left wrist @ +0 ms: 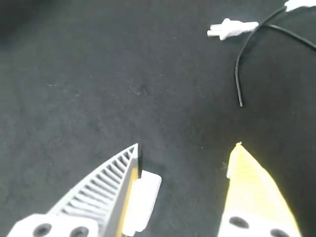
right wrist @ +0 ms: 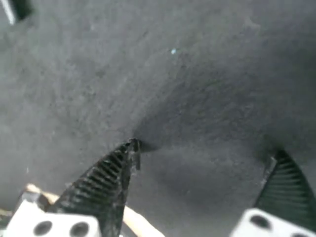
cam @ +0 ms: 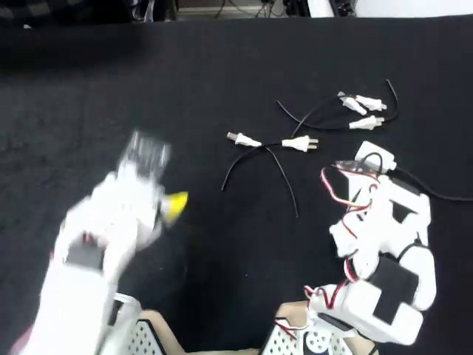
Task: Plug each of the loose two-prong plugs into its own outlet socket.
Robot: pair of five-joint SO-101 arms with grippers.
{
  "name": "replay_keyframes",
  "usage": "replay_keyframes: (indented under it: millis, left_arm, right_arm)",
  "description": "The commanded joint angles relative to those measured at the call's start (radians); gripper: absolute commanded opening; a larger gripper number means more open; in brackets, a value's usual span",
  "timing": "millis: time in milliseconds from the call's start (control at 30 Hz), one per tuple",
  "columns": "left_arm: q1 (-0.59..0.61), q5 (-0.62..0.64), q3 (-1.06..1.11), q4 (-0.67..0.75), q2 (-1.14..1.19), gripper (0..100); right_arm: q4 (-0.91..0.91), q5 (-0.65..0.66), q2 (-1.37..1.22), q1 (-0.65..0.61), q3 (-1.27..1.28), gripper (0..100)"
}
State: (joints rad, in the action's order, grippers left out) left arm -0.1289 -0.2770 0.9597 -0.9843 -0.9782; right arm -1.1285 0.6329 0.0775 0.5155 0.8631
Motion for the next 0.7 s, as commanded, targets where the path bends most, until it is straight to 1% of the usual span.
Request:
replay_keyframes:
  millis: [0, 67, 200, 300, 500, 667]
  left_arm:
    - [0.008, -0.012, -0.375, -0.071, 0.43, 29]
    - [-0.002, -0.034, -0.553, -0.152, 0.609, 29]
    - [-0.033, -0.137, -0.88, -0.305, 0.896, 29]
    - [-0.056, -0.255, -1.102, -0.381, 1.04, 29]
    - [-0.162, -0.445, -1.469, -0.496, 1.283, 29]
    - [-0.166, -0.603, -1.761, -0.612, 1.496, 29]
  right_arm:
    - [0.06, -0.074, 0.038, -0.005, 0.045, 37.8]
    - [0.087, -0.094, 0.074, -0.011, 0.079, 37.8]
    - [0.133, -0.126, 0.173, -0.014, 0.156, 37.8]
    - [0.163, -0.143, 0.274, -0.014, 0.225, 37.8]
    - [0.206, -0.143, 0.513, -0.014, 0.371, 37.8]
    - [0.215, -0.143, 0.693, -0.015, 0.461, 37.8]
